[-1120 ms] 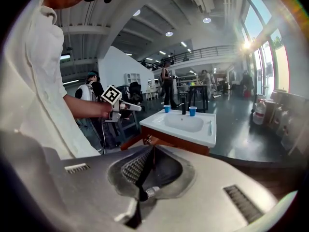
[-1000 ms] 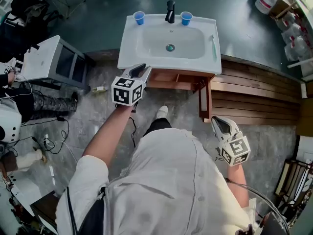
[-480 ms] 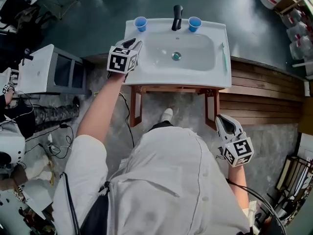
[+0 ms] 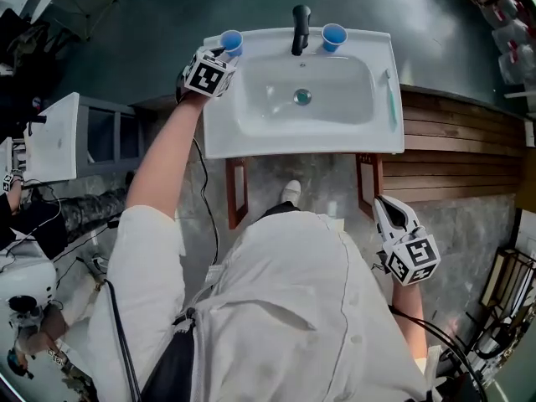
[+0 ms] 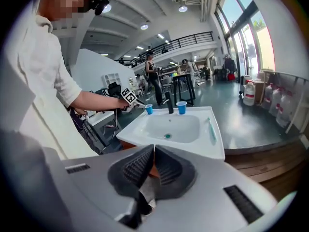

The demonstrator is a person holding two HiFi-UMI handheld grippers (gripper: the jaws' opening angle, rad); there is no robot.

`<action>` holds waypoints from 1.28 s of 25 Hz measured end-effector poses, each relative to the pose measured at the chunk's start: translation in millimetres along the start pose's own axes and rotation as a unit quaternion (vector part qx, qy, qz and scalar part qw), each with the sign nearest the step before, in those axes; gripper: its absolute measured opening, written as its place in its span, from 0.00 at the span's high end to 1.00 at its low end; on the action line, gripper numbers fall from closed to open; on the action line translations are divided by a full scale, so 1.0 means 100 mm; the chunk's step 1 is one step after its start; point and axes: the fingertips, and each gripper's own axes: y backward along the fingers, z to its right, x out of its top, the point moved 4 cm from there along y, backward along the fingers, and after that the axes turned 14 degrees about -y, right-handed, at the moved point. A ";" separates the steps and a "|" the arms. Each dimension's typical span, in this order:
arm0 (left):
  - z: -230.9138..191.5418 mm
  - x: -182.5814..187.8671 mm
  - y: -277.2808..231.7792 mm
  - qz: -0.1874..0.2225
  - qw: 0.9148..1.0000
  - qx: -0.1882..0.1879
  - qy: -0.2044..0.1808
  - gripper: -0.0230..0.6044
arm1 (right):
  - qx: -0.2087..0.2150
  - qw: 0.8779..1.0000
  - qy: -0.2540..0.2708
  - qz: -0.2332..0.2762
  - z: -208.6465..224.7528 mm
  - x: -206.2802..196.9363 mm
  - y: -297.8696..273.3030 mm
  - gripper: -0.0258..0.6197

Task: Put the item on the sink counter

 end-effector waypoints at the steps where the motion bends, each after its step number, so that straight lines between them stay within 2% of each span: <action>1: -0.03 0.00 -0.08 -0.009 1.000 -0.002 -0.011 0.76 | -0.002 1.000 -0.005 0.000 0.02 0.01 -0.01 0.95; 7: -0.01 -0.01 -0.43 -0.056 0.996 -0.027 -0.071 0.76 | -0.017 1.000 -0.022 -0.002 0.12 0.01 -0.03 0.95; 12: -0.04 -0.10 -0.61 -0.083 0.993 -0.022 -0.077 0.77 | -0.020 0.999 -0.027 -0.006 0.13 -0.05 -0.07 0.95; 13: -0.05 -0.11 -0.63 -0.087 0.993 -0.019 -0.079 0.78 | -0.021 0.999 -0.028 -0.007 0.13 -0.07 -0.08 0.95; 15: -0.06 -0.15 -0.65 -0.097 0.992 -0.010 -0.083 0.90 | -0.022 0.999 -0.028 -0.008 0.14 -0.09 -0.07 0.95; 17: -0.06 -0.17 -0.64 -0.102 0.991 -0.004 -0.085 0.92 | -0.022 0.999 -0.030 -0.009 0.14 -0.12 -0.04 0.95; 23: 0.10 -0.09 -0.43 -0.083 0.994 -0.002 -0.077 0.92 | -0.016 1.000 -0.025 -0.011 0.11 -0.23 0.09 0.95; 32: 0.78 -0.02 0.15 -0.068 0.995 -0.012 -0.076 0.92 | 0.015 1.000 0.001 -0.009 0.04 -0.48 0.42 0.95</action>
